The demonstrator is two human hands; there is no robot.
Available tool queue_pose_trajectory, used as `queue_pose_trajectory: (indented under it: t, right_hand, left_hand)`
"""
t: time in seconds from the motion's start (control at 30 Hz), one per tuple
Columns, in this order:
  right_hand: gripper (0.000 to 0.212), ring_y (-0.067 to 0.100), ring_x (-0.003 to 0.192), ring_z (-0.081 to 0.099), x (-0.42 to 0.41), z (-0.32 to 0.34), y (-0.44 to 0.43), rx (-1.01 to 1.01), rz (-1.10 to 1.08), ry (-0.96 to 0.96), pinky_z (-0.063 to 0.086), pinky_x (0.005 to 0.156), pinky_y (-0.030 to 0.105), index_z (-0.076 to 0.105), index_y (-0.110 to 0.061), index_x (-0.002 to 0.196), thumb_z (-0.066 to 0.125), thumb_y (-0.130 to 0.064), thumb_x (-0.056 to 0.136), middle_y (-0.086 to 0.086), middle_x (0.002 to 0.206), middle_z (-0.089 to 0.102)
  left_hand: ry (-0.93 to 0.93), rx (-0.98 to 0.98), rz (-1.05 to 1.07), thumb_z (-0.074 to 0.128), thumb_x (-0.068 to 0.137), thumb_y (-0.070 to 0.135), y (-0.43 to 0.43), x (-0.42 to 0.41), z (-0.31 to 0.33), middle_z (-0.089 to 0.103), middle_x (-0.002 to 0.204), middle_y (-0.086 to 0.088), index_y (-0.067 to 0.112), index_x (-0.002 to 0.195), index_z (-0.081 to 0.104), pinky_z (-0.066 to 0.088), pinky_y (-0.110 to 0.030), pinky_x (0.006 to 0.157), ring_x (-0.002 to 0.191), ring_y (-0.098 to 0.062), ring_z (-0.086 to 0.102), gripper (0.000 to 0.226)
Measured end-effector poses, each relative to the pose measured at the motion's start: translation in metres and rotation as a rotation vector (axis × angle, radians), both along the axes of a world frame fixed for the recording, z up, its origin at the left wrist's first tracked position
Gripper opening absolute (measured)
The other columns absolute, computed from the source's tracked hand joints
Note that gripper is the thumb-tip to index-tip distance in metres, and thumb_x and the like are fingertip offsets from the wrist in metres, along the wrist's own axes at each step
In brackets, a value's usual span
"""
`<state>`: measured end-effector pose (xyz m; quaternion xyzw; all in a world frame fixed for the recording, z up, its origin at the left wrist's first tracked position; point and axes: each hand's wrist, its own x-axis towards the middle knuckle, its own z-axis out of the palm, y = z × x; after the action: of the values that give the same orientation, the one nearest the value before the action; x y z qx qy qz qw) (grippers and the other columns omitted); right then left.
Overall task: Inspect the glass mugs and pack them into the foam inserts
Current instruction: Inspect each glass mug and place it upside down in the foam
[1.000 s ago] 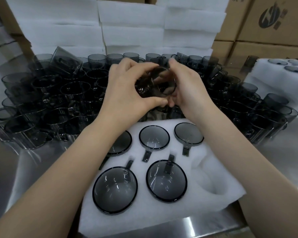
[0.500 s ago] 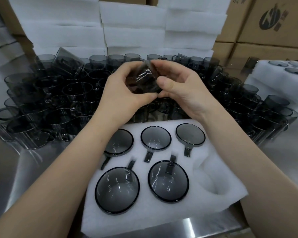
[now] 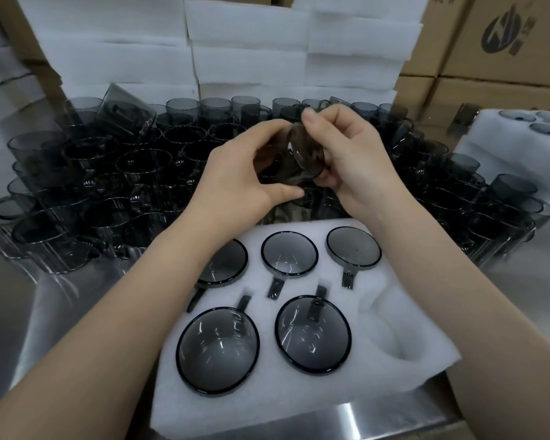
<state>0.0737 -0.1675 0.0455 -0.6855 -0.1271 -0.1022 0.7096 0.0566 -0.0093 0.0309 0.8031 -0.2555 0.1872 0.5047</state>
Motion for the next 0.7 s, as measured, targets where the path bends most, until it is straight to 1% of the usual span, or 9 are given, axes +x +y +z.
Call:
queue_pose_trajectory:
  t: [0.07, 0.13, 0.23, 0.33, 0.43, 0.5, 0.57, 0.63, 0.7]
  right_hand:
    - [0.017, 0.007, 0.048, 0.042, 0.002, 0.0, -0.004, 0.096, 0.112, 0.057, 0.029, 0.04, 0.018, 0.061, -0.022, 0.078, 0.061, -0.02, 0.095, -0.002, 0.067, 0.055]
    - [0.008, 0.007, 0.054, 0.045, 0.004, 0.0, -0.008, 0.157, 0.268, 0.094, 0.034, 0.043, 0.017, 0.066, -0.017, 0.094, 0.059, -0.014, 0.092, 0.004, 0.079, 0.056]
    - [0.035, 0.009, 0.066, 0.047, 0.004, 0.001, -0.014, 0.153, 0.419, 0.123, 0.037, 0.053, 0.019, 0.059, -0.008, 0.118, 0.062, -0.009, 0.083, 0.006, 0.093, 0.057]
    - [0.033, 0.007, 0.06, 0.049, 0.004, 0.001, -0.013, 0.056, 0.394, 0.119, 0.033, 0.054, 0.023, 0.059, -0.013, 0.109, 0.068, -0.007, 0.078, 0.003, 0.084, 0.057]
    - [0.025, 0.008, 0.049, 0.041, 0.002, 0.0, -0.009, -0.061, 0.234, 0.094, 0.027, 0.049, 0.024, 0.06, -0.019, 0.091, 0.075, -0.018, 0.072, 0.005, 0.077, 0.052]
    - [0.02, 0.01, 0.045, 0.031, 0.001, 0.0, -0.005, -0.085, 0.126, 0.04, 0.019, 0.044, 0.023, 0.057, -0.02, 0.08, 0.076, -0.025, 0.079, 0.011, 0.076, 0.046]
    - [0.026, 0.012, 0.042, 0.027, 0.002, -0.002, -0.002, -0.087, 0.034, -0.011, 0.016, 0.042, 0.02, 0.053, -0.02, 0.072, 0.07, -0.027, 0.089, 0.01, 0.069, 0.047]
    - [0.026, 0.011, 0.04, 0.033, 0.001, -0.002, 0.0, -0.037, 0.003, -0.027, 0.019, 0.04, 0.018, 0.054, -0.019, 0.072, 0.062, -0.026, 0.095, 0.004, 0.063, 0.05]
    - [0.019, 0.009, 0.048, 0.048, 0.001, 0.0, -0.002, 0.077, 0.037, -0.008, 0.026, 0.039, 0.018, 0.063, -0.017, 0.08, 0.057, -0.023, 0.098, -0.003, 0.066, 0.059]
  left_hand:
    - [0.03, -0.061, -0.017, 0.086, 0.061, 0.013, 0.0, 0.001, 0.0, 0.065, 0.111, 0.01, 0.023, 0.121, 0.059, 0.046, -0.031, 0.104, 0.109, -0.006, 0.061, 0.067]
    - [0.079, -0.159, -0.038, 0.082, 0.061, 0.013, 0.001, 0.002, 0.0, 0.066, 0.113, 0.004, 0.018, 0.122, 0.059, 0.048, -0.034, 0.103, 0.111, -0.011, 0.063, 0.065]
    - [0.136, -0.256, -0.076, 0.08, 0.067, 0.003, 0.005, 0.004, -0.002, 0.067, 0.111, 0.006, 0.017, 0.119, 0.059, 0.051, -0.023, 0.095, 0.105, -0.006, 0.066, 0.058]
    - [0.153, -0.214, -0.069, 0.081, 0.068, 0.001, 0.007, 0.006, -0.004, 0.068, 0.11, 0.007, 0.018, 0.118, 0.06, 0.05, -0.02, 0.092, 0.103, -0.003, 0.066, 0.056]
    - [0.138, -0.104, -0.035, 0.084, 0.065, 0.01, 0.006, 0.005, -0.004, 0.068, 0.114, 0.004, 0.016, 0.123, 0.06, 0.05, -0.032, 0.1, 0.108, -0.009, 0.065, 0.062]
    - [0.1, -0.029, -0.007, 0.087, 0.067, 0.013, 0.004, 0.003, -0.003, 0.067, 0.112, 0.011, 0.021, 0.123, 0.059, 0.05, -0.029, 0.099, 0.106, -0.001, 0.064, 0.063]
    - [0.078, -0.004, 0.001, 0.087, 0.068, 0.017, 0.002, 0.002, -0.003, 0.067, 0.109, 0.015, 0.025, 0.121, 0.059, 0.05, -0.025, 0.098, 0.102, 0.004, 0.063, 0.061]
    - [0.087, -0.042, -0.012, 0.086, 0.066, 0.02, 0.001, 0.0, -0.003, 0.067, 0.109, 0.013, 0.027, 0.117, 0.058, 0.052, -0.029, 0.097, 0.101, 0.0, 0.065, 0.058]
    - [0.105, -0.116, -0.016, 0.081, 0.066, 0.026, 0.0, 0.0, -0.002, 0.067, 0.111, 0.01, 0.029, 0.113, 0.056, 0.053, -0.034, 0.096, 0.102, -0.007, 0.067, 0.053]
